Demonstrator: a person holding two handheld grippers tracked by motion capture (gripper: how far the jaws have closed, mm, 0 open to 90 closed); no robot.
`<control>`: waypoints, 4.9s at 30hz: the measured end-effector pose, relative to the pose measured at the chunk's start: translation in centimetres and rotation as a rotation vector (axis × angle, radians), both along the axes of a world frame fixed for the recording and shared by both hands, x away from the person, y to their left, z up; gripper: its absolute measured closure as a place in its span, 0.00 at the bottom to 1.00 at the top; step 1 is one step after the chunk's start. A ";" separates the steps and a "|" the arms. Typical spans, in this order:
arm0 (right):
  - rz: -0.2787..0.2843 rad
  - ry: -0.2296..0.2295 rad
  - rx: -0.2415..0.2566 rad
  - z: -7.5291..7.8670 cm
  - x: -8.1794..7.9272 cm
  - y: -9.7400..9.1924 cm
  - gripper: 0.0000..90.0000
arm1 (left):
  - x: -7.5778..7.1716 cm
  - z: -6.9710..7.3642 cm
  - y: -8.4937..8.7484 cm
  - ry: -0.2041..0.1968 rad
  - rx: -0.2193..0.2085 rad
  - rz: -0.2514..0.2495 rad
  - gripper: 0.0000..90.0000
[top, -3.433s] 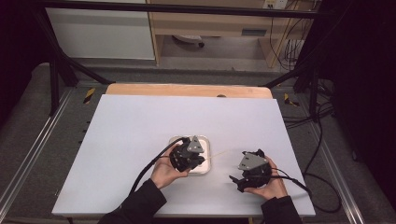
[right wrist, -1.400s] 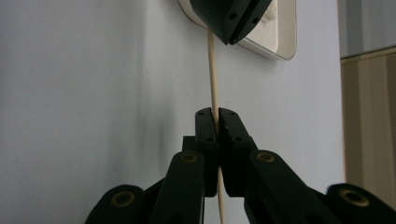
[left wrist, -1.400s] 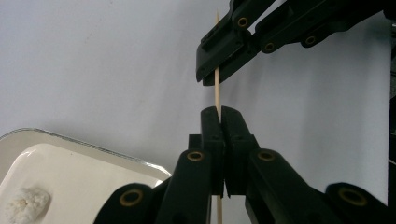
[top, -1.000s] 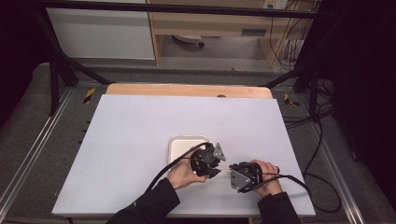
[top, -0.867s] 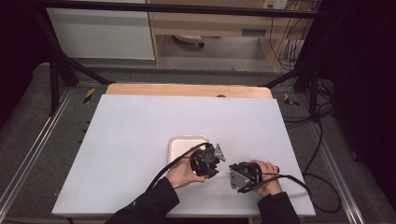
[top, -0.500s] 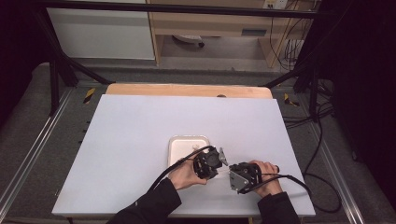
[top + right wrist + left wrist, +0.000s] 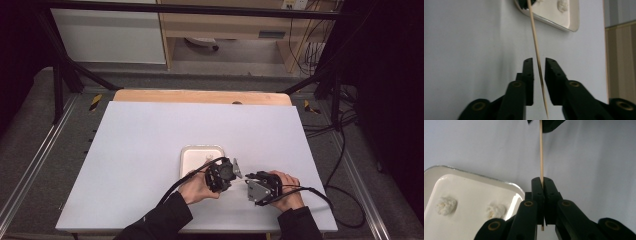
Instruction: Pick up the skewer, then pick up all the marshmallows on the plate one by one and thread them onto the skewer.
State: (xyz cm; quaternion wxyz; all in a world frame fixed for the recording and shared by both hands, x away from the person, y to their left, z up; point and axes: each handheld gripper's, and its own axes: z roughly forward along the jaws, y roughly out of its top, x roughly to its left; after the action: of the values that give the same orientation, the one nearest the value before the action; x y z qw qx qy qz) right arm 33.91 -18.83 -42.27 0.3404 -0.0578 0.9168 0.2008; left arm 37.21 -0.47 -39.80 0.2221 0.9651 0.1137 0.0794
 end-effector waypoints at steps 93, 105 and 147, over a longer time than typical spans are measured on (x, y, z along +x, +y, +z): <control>-0.499 0.628 0.660 -2.5 6.2 8.5 0.52 | -4.8 -3.0 21.3 -0.090 -0.463 0.470 0.98; -0.483 0.599 0.635 -2.9 6.0 8.6 0.67 | -4.9 -3.1 21.2 -0.091 -0.464 0.471 0.98; -0.394 0.710 1.030 3.9 5.2 5.6 0.82 | -5.9 -2.7 19.6 -0.148 -0.536 0.423 0.98</control>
State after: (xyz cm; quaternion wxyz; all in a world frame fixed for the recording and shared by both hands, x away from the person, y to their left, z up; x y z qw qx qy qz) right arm 39.13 -13.26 -38.41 0.0318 0.3513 0.7535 0.5548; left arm 31.32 19.11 -42.51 0.4540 0.8192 0.3114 0.1605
